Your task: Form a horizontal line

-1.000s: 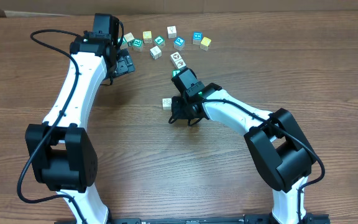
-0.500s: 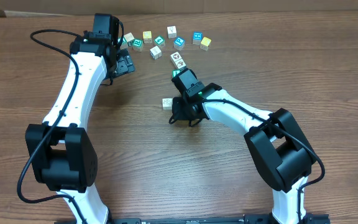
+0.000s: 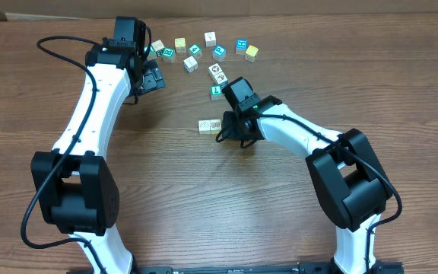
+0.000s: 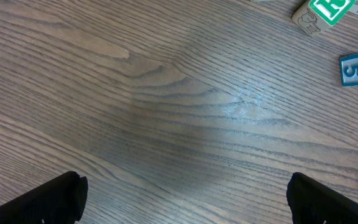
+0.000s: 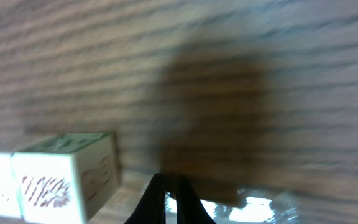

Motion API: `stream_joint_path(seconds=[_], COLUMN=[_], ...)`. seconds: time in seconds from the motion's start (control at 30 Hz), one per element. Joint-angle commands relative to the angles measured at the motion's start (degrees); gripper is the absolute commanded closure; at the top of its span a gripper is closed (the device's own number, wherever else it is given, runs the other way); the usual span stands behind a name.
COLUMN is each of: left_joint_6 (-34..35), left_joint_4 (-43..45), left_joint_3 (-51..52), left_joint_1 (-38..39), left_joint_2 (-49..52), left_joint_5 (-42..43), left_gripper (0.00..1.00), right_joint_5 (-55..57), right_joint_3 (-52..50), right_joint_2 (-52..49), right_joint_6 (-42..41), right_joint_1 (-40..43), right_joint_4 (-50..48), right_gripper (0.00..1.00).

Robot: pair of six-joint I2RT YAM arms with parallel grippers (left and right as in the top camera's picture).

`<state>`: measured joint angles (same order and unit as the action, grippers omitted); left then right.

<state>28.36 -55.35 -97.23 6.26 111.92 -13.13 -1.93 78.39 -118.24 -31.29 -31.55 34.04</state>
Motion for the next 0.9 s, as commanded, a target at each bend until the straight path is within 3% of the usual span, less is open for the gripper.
stream_joint_path(seconds=[0.0,0.33,0.87], left_joint_6=[-0.1,-0.1,-0.1], left_joint_4=[-0.1,-0.1,-0.1], left_joint_3=[-1.4,-1.4,-1.4], left_joint_1=[0.1,0.1,0.1], left_joint_2=[0.7,0.7,0.7], left_joint_5=[-0.8,-0.8,-0.8], left_gripper=[0.00,0.00,0.00], right_joint_5=[2.3,0.8,-1.3], right_joint_3=[-0.3,-0.3,-0.3], right_joint_2=[0.3,0.3,0.3], right_joint_6=[-0.5,0.2,0.2], right_joint_1=[0.1,-1.0,-1.5], right_joint_4=[-0.8,-2.1,-2.1], right_gripper=[0.96,0.91,0.96])
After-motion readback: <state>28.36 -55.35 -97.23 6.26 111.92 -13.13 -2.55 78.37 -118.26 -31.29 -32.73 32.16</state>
